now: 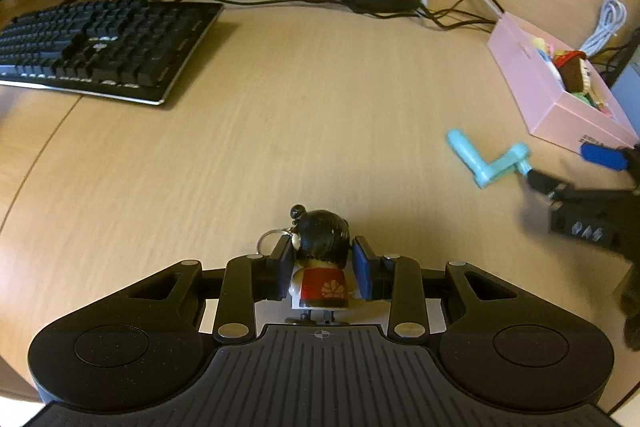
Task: Organize objects
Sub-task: 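Grasp the teal crank toy with the right tool while the left tool holds the figure, then drop the figure into the pink box with the left tool while the right tool carries the crank over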
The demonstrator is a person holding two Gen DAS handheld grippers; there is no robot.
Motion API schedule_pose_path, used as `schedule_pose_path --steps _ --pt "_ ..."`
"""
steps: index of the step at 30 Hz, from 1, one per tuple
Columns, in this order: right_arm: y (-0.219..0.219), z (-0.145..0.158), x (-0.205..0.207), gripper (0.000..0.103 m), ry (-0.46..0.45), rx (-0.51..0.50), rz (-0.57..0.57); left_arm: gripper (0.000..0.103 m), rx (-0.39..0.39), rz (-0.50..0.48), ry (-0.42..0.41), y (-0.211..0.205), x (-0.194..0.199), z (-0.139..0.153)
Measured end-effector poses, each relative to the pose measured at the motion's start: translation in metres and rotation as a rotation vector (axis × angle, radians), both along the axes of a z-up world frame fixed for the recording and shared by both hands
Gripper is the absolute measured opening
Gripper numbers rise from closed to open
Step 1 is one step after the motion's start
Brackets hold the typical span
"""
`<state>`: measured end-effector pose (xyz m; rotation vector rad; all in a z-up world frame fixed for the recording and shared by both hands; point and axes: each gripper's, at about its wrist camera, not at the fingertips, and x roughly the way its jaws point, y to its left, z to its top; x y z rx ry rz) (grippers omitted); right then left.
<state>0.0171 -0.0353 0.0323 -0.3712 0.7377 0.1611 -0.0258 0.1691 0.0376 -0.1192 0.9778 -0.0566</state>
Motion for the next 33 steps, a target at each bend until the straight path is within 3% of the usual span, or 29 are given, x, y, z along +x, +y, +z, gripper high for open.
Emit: schedule_pose_path --steps 5,12,20,23,27,33 --pt "-0.020 0.018 -0.013 0.080 0.011 0.154 0.028 0.035 0.002 -0.017 -0.005 -0.005 -0.001 -0.001" --pt "0.009 0.008 -0.024 0.080 0.001 0.121 0.185 0.035 0.012 -0.026 0.000 -0.003 -0.008 0.000" --pt "0.018 -0.011 0.018 0.081 0.080 0.199 0.107 0.035 0.036 -0.034 0.002 -0.003 -0.017 0.000" --pt "0.018 -0.009 0.019 0.071 0.130 0.217 0.116 0.035 0.040 -0.040 0.004 -0.004 -0.018 0.000" --pt "0.011 0.007 -0.008 0.071 0.113 0.205 0.150 0.035 0.027 -0.065 0.015 -0.010 -0.017 0.001" --pt "-0.032 0.040 -0.068 0.071 0.068 0.228 0.095 0.035 -0.023 -0.221 -0.006 -0.047 -0.016 0.013"
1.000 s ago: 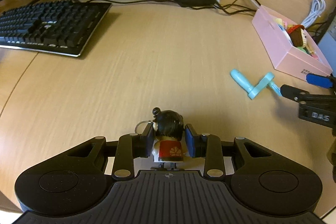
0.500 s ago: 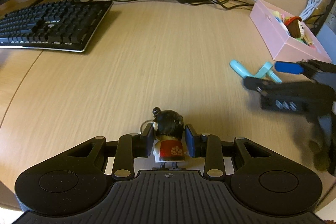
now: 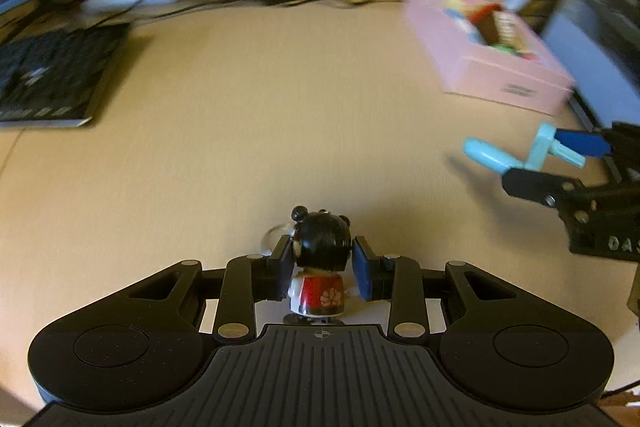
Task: Organize objects
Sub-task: 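Drop the figure into the pink box with the left tool while the right tool carries the crank over, then lower the teal crank into the pink box and open the right tool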
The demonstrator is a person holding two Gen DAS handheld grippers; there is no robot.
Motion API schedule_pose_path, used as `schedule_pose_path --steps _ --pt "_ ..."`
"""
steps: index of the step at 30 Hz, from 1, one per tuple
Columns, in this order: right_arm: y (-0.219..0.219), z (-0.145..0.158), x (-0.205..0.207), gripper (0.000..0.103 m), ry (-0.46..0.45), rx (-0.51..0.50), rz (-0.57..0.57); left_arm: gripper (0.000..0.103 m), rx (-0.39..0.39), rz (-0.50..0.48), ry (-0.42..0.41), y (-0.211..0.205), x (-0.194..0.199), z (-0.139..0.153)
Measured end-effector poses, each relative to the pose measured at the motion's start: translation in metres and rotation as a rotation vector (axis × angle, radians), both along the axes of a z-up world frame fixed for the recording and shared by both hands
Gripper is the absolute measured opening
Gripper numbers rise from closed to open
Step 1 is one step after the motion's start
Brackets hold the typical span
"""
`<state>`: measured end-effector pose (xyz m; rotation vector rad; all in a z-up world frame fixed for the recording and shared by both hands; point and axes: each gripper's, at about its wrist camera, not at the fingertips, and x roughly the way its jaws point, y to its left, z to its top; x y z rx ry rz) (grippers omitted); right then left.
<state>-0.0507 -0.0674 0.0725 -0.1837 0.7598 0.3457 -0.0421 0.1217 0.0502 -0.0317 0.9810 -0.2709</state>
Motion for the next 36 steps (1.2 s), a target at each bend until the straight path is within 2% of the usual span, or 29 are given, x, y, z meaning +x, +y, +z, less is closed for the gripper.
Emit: schedule_pose_path --steps 2,4,10,14,16,19,21,24,27,31,34,36 --pt "-0.021 0.007 -0.017 0.071 -0.021 -0.004 -0.058 0.035 -0.036 -0.047 -0.013 -0.015 0.008 0.008" --pt "-0.041 0.012 -0.028 0.071 -0.035 0.002 -0.124 0.035 -0.067 -0.090 -0.058 -0.035 0.020 0.023" --pt "-0.097 0.027 -0.052 0.071 -0.087 0.050 -0.287 0.035 -0.167 -0.205 -0.283 -0.103 0.069 0.088" --pt "-0.119 0.025 -0.061 0.071 -0.107 0.071 -0.346 0.035 -0.218 -0.219 -0.393 -0.148 0.109 0.108" --pt "-0.127 0.023 -0.062 0.071 -0.105 0.089 -0.370 0.037 -0.232 -0.250 -0.377 -0.170 0.134 0.098" --pt "-0.134 0.020 -0.064 0.071 -0.099 0.112 -0.386 0.034 -0.135 -0.202 -0.351 -0.197 0.162 0.065" --pt "-0.135 0.018 -0.064 0.071 -0.098 0.109 -0.381 0.034 -0.123 -0.165 -0.356 -0.199 0.166 0.053" --pt "-0.136 0.015 -0.064 0.071 -0.101 0.102 -0.371 0.034 -0.209 -0.087 -0.334 -0.182 0.161 0.048" --pt "-0.141 0.011 -0.053 0.071 -0.081 0.115 -0.374 0.034 -0.204 -0.057 -0.301 -0.156 0.150 0.046" --pt "-0.145 0.019 -0.028 0.071 -0.075 0.163 -0.364 0.034 -0.205 -0.054 -0.208 -0.117 0.131 0.040" --pt "-0.142 0.042 0.001 0.071 -0.142 0.218 -0.350 0.034 -0.218 -0.047 -0.170 -0.100 0.111 0.032" --pt "-0.136 0.063 0.027 0.071 -0.239 0.219 -0.344 0.034 -0.237 -0.034 -0.155 -0.089 0.098 0.030"
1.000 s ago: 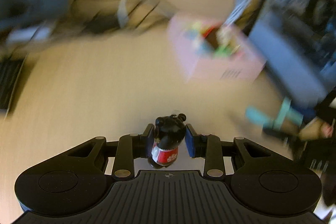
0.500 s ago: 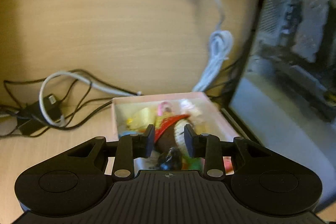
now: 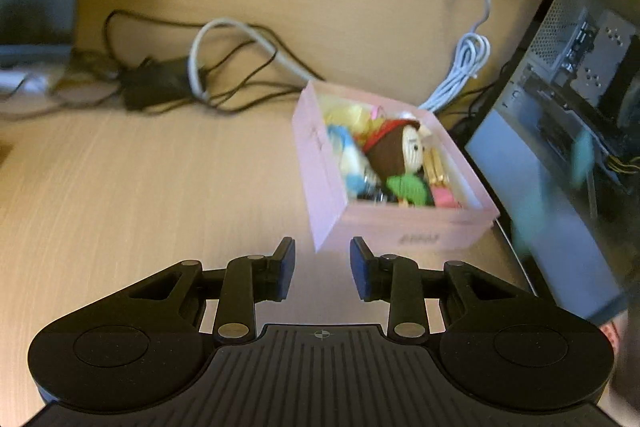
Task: Organize objects
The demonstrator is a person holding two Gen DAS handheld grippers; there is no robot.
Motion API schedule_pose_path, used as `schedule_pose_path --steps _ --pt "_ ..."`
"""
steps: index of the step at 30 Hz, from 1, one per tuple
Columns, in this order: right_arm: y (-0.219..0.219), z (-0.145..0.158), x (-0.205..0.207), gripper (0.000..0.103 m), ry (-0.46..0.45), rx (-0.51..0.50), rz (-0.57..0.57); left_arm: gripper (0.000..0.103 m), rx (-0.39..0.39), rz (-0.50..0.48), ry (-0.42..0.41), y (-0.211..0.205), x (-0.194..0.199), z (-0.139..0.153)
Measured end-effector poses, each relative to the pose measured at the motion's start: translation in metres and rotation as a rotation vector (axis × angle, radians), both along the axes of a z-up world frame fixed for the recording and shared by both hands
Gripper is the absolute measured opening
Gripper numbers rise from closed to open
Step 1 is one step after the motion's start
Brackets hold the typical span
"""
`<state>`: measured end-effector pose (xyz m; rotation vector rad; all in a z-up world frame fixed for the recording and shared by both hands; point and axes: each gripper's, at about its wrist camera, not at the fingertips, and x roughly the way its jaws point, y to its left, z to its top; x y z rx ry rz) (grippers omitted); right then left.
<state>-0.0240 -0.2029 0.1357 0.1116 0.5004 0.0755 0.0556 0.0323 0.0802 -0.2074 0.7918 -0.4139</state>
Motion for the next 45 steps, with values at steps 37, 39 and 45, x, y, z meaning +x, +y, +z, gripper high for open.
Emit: schedule_pose_path --steps 37,39,45 --pt "-0.010 -0.099 0.066 0.057 0.256 -0.234 -0.163 0.090 0.220 0.080 0.046 -0.043 0.087 -0.016" --pt "-0.001 -0.097 0.071 0.057 0.239 -0.220 -0.121 0.094 0.224 0.124 0.039 -0.029 0.087 -0.018" --pt "0.039 -0.096 0.095 0.059 0.228 -0.237 -0.057 0.097 0.244 0.165 0.037 0.005 0.112 -0.017"
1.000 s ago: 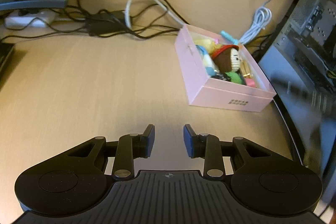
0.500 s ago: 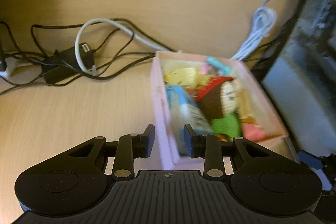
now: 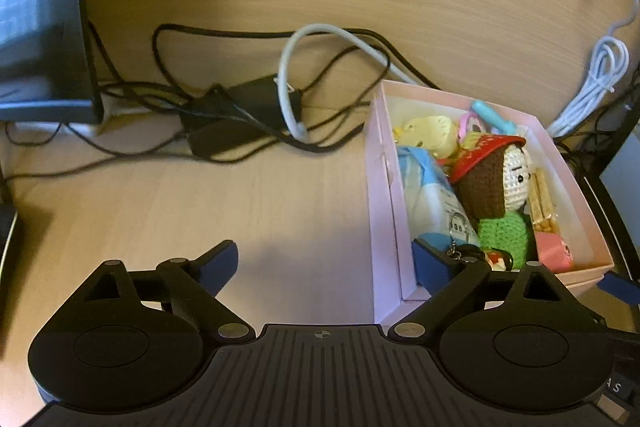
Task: Organize objects
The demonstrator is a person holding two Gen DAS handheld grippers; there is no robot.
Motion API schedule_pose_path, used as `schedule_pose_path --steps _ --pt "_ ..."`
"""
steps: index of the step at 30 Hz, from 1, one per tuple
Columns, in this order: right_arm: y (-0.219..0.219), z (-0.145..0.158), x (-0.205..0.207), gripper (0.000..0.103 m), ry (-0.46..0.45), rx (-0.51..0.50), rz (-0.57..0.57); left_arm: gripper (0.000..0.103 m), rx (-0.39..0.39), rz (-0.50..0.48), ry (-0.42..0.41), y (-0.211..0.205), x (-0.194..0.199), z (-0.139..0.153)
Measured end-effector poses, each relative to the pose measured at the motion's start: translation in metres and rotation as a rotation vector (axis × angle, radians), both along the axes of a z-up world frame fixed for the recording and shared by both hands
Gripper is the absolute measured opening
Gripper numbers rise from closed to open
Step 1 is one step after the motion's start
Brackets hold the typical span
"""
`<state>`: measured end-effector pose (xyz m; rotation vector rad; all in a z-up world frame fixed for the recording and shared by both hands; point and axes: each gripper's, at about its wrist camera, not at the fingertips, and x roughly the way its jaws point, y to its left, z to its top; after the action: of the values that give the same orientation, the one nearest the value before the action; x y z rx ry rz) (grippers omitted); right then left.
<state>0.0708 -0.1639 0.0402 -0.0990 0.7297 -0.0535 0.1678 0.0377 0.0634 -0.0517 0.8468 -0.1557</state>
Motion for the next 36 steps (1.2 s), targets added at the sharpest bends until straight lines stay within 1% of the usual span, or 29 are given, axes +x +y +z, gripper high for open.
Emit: schedule_pose_path --steps 2,6,9,11,12,13,15,16,18,19,21,23,24,26,28,30,32,33,36 --pt "0.005 0.000 0.001 0.059 0.001 -0.013 -0.001 0.101 0.016 -0.011 -0.006 0.001 0.001 0.000" --pt "0.005 -0.001 -0.002 0.059 0.001 -0.021 -0.012 0.101 0.049 -0.024 -0.031 -0.007 -0.003 -0.001" --pt "0.003 0.003 -0.007 0.059 -0.020 -0.030 -0.032 0.099 0.048 -0.023 -0.034 -0.008 -0.006 0.001" --pt "0.000 0.010 -0.013 0.061 -0.037 -0.015 -0.032 0.098 0.034 -0.019 -0.065 -0.005 -0.016 0.009" --pt "-0.001 0.013 -0.018 0.070 -0.039 -0.001 -0.031 0.098 0.020 -0.022 -0.091 -0.004 -0.025 0.014" --pt "-0.003 0.014 -0.024 0.083 -0.041 0.012 -0.034 0.098 0.000 -0.028 -0.128 -0.003 -0.040 0.020" --pt "-0.004 0.014 -0.041 0.094 -0.039 0.035 -0.044 0.098 -0.019 -0.048 -0.179 -0.002 -0.070 0.024" --pt "-0.003 0.011 -0.052 0.099 -0.023 0.050 -0.048 0.098 -0.023 -0.064 -0.189 -0.003 -0.087 0.022" --pt "-0.001 0.000 -0.071 0.102 0.022 0.089 -0.073 0.098 -0.011 -0.111 -0.182 -0.007 -0.124 0.010" --pt "0.000 -0.004 -0.080 0.103 0.046 0.110 -0.087 0.098 0.006 -0.146 -0.172 -0.010 -0.143 0.000" --pt "0.004 -0.017 -0.097 0.103 0.098 0.146 -0.116 0.098 0.030 -0.191 -0.146 -0.014 -0.168 -0.016" --pt "0.009 -0.028 -0.108 0.103 0.135 0.145 -0.150 0.098 0.029 -0.215 -0.082 -0.016 -0.175 -0.032" --pt "0.013 -0.032 -0.113 0.103 0.137 0.129 -0.170 0.098 0.034 -0.208 -0.068 -0.016 -0.175 -0.036" --pt "0.019 -0.031 -0.118 0.103 0.119 0.096 -0.192 0.098 0.056 -0.195 -0.084 -0.018 -0.174 -0.043" --pt "0.024 -0.029 -0.118 0.103 0.120 0.070 -0.202 0.098 0.053 -0.173 -0.079 -0.019 -0.168 -0.049" --pt "0.028 -0.027 -0.115 0.103 0.105 0.029 -0.203 0.098 0.065 -0.152 -0.103 -0.025 -0.165 -0.050" --pt "0.029 -0.027 -0.109 0.103 0.096 0.011 -0.203 0.098 0.083 -0.139 -0.121 -0.034 -0.161 -0.053" --pt "0.027 -0.027 -0.105 0.103 0.097 0.025 -0.201 0.099 0.099 -0.131 -0.136 -0.039 -0.160 -0.054" --pt "0.014 -0.031 -0.093 0.103 0.085 0.101 -0.183 0.099 0.094 -0.095 -0.174 -0.045 -0.161 -0.058"
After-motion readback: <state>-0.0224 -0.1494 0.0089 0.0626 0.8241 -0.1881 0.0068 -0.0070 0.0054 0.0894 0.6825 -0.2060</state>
